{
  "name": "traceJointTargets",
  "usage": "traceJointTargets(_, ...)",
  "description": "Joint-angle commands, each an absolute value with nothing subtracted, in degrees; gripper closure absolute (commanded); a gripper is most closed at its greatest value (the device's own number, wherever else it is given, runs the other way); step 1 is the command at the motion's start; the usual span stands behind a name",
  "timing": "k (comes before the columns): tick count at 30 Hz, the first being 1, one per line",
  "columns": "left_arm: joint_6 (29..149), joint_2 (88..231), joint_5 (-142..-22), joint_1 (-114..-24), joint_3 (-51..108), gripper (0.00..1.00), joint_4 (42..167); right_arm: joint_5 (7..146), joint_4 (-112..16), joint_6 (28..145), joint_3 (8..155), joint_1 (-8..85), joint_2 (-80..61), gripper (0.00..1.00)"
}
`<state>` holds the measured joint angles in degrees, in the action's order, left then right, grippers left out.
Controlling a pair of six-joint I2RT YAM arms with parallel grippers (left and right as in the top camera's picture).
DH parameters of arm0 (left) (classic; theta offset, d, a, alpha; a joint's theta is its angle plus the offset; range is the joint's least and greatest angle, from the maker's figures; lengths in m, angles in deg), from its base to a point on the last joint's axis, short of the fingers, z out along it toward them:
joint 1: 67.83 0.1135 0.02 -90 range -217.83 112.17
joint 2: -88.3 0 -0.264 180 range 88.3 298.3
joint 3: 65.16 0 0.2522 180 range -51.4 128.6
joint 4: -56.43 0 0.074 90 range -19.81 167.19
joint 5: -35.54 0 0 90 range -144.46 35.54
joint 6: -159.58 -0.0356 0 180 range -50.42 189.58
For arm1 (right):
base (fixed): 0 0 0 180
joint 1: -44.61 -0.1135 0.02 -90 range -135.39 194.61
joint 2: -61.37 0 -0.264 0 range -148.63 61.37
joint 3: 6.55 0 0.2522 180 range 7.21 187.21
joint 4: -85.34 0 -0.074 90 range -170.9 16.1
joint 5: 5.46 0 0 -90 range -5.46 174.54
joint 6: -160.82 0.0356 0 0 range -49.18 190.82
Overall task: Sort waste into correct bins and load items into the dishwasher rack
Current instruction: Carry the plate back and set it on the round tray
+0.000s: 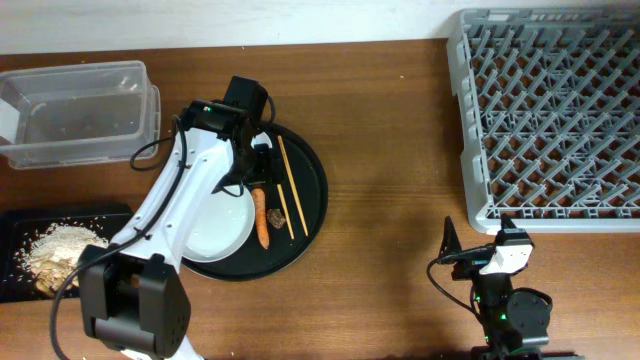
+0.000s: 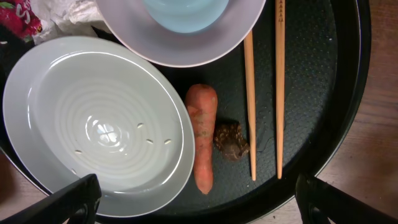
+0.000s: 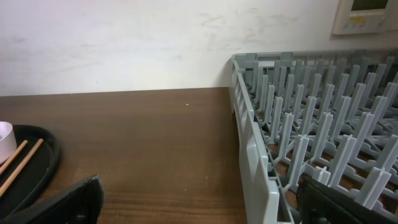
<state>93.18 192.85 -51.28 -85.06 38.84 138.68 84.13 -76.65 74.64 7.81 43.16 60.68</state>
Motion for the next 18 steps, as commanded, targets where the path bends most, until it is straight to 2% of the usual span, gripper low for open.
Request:
traceJointTargets(1, 93.1, 193.2, -51.8, -85.0, 39.7, 0.01, 138.5, 84.6, -76.4, 74.2, 7.5, 43.5, 61.0, 0.02)
traceJointTargets(12, 93.1, 193.2, -51.0, -85.0, 39.7, 0.01, 125.6, 84.6, -76.4, 74.2, 7.5, 43.5, 61.0, 0.02)
traceJointTargets(18, 93.1, 193.2, -46.7, -85.0, 39.7, 0.01, 124.4, 84.6, -76.4, 74.2, 7.5, 43.5, 61.0, 0.02)
